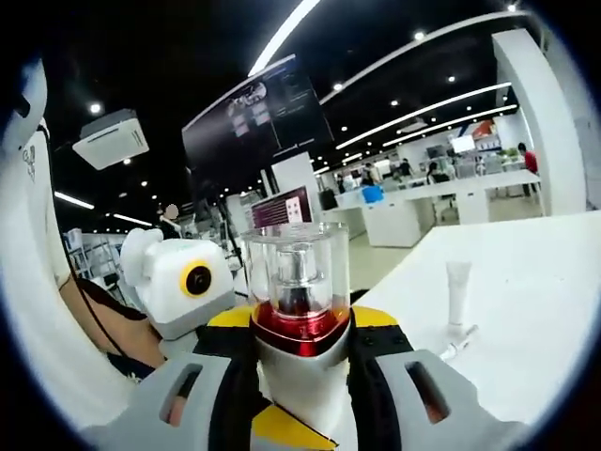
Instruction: Arrange the skincare products in the storage area until every visible bottle or jar stands upright without overlapping.
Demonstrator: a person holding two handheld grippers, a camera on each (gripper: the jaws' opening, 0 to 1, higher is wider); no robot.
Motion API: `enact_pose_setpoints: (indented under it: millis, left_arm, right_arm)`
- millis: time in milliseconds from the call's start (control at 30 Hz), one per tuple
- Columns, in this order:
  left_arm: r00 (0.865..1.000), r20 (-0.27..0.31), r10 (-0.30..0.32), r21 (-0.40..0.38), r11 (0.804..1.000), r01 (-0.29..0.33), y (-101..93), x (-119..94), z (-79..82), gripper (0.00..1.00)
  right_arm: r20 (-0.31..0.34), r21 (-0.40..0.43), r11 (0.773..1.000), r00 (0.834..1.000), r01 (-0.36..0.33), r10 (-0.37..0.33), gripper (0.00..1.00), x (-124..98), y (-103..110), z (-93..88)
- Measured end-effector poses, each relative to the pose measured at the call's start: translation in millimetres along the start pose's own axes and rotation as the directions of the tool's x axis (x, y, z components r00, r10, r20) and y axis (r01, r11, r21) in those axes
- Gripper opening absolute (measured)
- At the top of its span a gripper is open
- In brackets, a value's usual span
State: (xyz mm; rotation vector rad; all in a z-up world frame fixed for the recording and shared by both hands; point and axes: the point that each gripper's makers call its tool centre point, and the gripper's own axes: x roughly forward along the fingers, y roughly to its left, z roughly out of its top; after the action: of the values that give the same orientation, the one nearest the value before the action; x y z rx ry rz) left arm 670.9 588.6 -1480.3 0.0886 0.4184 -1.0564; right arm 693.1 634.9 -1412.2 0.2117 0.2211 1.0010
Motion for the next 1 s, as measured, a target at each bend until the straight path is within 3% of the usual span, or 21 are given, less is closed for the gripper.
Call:
enact_pose_setpoints:
  millis: [233,367,500,567,667,733,833,900,967,1000]
  left_arm:
    - [0.999,0.018,0.03,-0.033,0.999,-0.029,5.7,-11,-7.5,0.33]
    - [0.999,0.005,0.048,-0.052,0.997,-0.048,9.9,-15,-20.4,0.35]
    - [0.996,-0.063,0.07,-0.095,0.993,-0.076,17.7,-16,-46.2,0.38]
    - [0.991,-0.11,0.082,-0.16,0.982,-0.099,23.8,-16,-64.0,0.4]
    - [0.977,-0.175,0.118,-0.243,0.957,-0.159,38.8,-15,-91.4,0.46]
    - [0.971,-0.197,0.136,-0.25,0.951,-0.184,45.5,-16,-103.6,0.47]
    - [0.948,-0.277,0.158,-0.199,0.956,-0.218,52.6,-20,-131.6,0.47]
    - [0.945,-0.284,0.16,-0.19,0.957,-0.219,54.0,-19,-139.6,0.47]
    - [0.926,-0.326,0.189,-0.129,0.962,-0.242,60.7,-23,-155.2,0.47]
    - [0.924,-0.331,0.193,-0.122,0.962,-0.245,61.3,-23,-158.8,0.47]
  right_arm:
    - [0.0,0.006,1.0,1.0,-0.003,0.003,0.33,-1,-6,-0.5]
    - [0.01,0.022,1.0,1.0,0.003,-0.004,0.34,-5,-13,0.9]
    - [0.011,0.02,0.999,1.0,0.029,-0.029,0.34,-11,-23,2.5]
    - [0.025,0.034,0.999,0.999,0.042,-0.043,0.34,-16,-29,4.4]
    - [0.034,0.058,0.997,0.998,0.059,-0.061,0.34,-21,-36,4.7]
    - [0.034,0.061,0.996,0.997,0.069,-0.071,0.34,-24,-39,4.0]
    - [0.031,0.069,0.994,0.996,0.081,-0.083,0.34,-27,-44,2.6]
    - [0.025,0.071,0.994,0.996,0.085,-0.087,0.34,-27,-46,1.4]
    - [0.013,0.065,0.993,0.995,0.094,-0.095,0.34,-25,-50,-0.2]
    - [0.01,0.064,0.993,0.995,0.095,-0.095,0.34,-25,-50,-0.2]
